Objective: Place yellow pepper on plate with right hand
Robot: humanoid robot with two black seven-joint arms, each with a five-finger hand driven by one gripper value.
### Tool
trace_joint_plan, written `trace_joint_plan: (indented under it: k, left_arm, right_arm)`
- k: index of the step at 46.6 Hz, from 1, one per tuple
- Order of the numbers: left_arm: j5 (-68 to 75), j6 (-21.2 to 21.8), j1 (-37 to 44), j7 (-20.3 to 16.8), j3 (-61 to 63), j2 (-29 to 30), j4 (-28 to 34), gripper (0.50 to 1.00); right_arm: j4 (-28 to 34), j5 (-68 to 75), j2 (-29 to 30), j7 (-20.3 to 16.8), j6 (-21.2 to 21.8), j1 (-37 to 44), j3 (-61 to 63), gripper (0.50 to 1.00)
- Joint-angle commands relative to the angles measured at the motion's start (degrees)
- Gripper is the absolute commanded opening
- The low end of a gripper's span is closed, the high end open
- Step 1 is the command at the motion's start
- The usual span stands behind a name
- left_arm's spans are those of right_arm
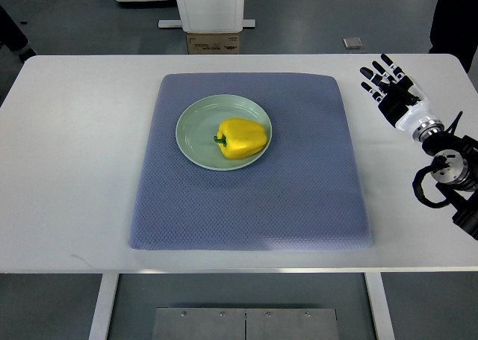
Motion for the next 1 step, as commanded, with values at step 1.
trace_joint_plan:
  k: [1]
  left_arm:
    - [0.0,0.0,-0.1,0.0,0.0,0.0,0.0,1.000]
  right_arm:
    - [0.0,0.1,0.1,0.0,0.0,-0.2,-0.1,1.000]
